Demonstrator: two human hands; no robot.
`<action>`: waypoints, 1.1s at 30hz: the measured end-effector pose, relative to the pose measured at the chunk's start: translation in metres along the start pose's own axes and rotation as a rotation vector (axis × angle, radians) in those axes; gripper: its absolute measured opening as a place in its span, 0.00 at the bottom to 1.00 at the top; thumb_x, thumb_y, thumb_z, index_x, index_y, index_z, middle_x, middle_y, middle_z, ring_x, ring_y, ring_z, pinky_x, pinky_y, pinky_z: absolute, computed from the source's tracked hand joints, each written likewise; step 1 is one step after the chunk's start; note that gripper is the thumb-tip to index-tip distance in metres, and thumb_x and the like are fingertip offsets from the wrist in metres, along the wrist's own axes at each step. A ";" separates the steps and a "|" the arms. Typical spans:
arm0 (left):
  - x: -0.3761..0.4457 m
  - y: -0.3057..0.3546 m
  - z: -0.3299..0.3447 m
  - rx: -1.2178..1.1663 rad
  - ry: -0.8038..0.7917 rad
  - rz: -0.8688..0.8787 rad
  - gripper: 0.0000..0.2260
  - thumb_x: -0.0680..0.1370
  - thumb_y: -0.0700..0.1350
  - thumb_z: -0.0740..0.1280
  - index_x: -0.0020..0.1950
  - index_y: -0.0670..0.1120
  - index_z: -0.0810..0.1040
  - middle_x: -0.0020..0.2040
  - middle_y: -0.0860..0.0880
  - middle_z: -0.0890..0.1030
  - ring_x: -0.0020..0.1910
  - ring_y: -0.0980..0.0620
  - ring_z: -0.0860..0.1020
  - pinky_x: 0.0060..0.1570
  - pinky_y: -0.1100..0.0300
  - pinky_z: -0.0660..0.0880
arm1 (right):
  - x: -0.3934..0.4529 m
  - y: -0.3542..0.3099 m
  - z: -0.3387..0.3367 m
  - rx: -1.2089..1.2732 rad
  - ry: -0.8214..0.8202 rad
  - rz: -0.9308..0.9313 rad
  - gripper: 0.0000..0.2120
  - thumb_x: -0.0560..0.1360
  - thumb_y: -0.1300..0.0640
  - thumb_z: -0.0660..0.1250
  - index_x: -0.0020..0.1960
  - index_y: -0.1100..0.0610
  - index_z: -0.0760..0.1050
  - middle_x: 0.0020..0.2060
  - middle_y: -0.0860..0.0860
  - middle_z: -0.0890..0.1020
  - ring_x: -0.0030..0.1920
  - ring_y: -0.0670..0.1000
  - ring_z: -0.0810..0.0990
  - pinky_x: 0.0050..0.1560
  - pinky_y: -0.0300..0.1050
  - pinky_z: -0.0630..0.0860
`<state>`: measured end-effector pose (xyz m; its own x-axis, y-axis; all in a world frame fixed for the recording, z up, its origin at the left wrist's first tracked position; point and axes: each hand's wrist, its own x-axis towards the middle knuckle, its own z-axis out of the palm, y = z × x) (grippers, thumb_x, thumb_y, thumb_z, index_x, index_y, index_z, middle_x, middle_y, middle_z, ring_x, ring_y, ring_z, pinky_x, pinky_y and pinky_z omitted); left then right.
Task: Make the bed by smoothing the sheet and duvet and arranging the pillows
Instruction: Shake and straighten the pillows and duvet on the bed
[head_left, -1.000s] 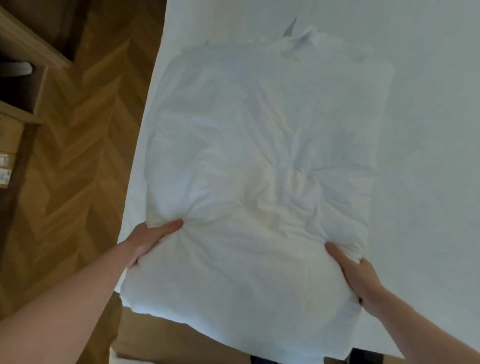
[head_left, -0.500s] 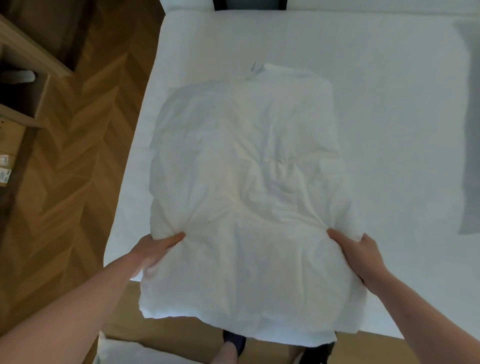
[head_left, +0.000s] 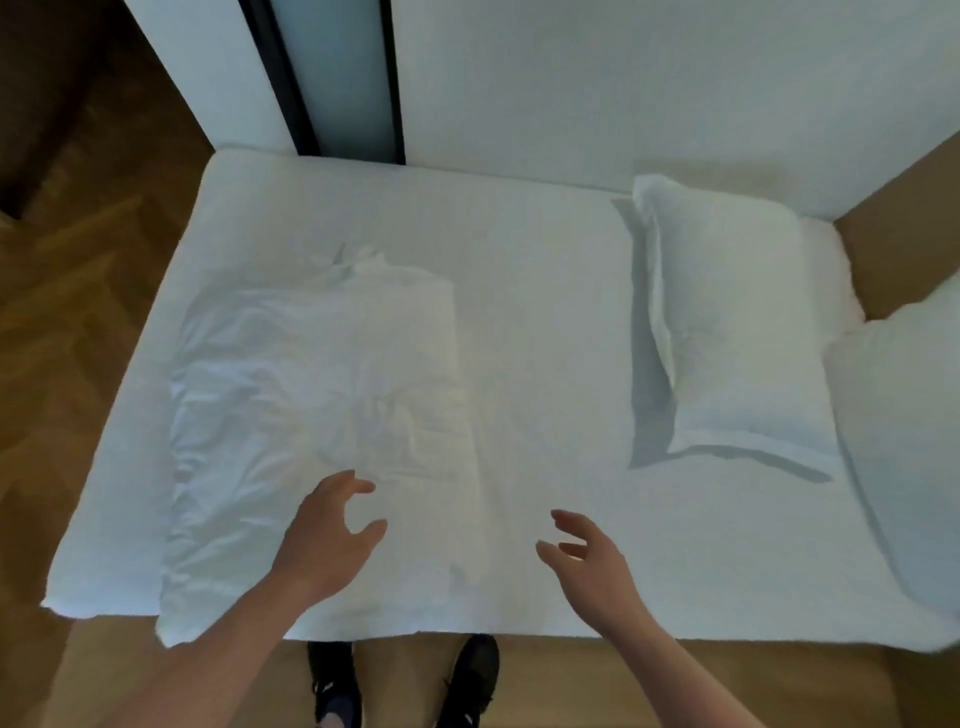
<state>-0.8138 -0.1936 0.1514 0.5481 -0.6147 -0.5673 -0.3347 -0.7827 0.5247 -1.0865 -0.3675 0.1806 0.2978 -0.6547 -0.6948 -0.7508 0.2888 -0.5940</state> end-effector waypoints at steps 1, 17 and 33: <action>-0.017 0.025 0.000 -0.015 -0.018 0.050 0.19 0.77 0.55 0.72 0.66 0.59 0.73 0.77 0.57 0.65 0.76 0.54 0.65 0.73 0.55 0.65 | -0.017 -0.001 -0.016 0.001 0.018 -0.011 0.22 0.77 0.49 0.71 0.70 0.43 0.73 0.65 0.39 0.77 0.61 0.43 0.78 0.55 0.41 0.75; -0.164 0.193 -0.005 0.095 -0.222 0.403 0.21 0.78 0.59 0.68 0.70 0.61 0.70 0.77 0.63 0.62 0.75 0.59 0.62 0.73 0.58 0.64 | -0.192 0.025 -0.152 0.096 0.299 0.034 0.26 0.78 0.48 0.71 0.74 0.42 0.67 0.68 0.41 0.74 0.63 0.46 0.78 0.47 0.39 0.76; -0.137 0.385 0.114 0.263 -0.231 0.447 0.22 0.77 0.57 0.70 0.70 0.56 0.72 0.75 0.58 0.66 0.72 0.54 0.68 0.69 0.55 0.69 | -0.156 0.133 -0.363 0.132 0.435 0.026 0.31 0.77 0.47 0.73 0.76 0.44 0.64 0.73 0.43 0.71 0.65 0.48 0.75 0.62 0.53 0.79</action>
<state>-1.1054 -0.4217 0.3589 0.1368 -0.8741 -0.4660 -0.6916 -0.4211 0.5869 -1.4465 -0.4810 0.3572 -0.0166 -0.8706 -0.4918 -0.6650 0.3769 -0.6447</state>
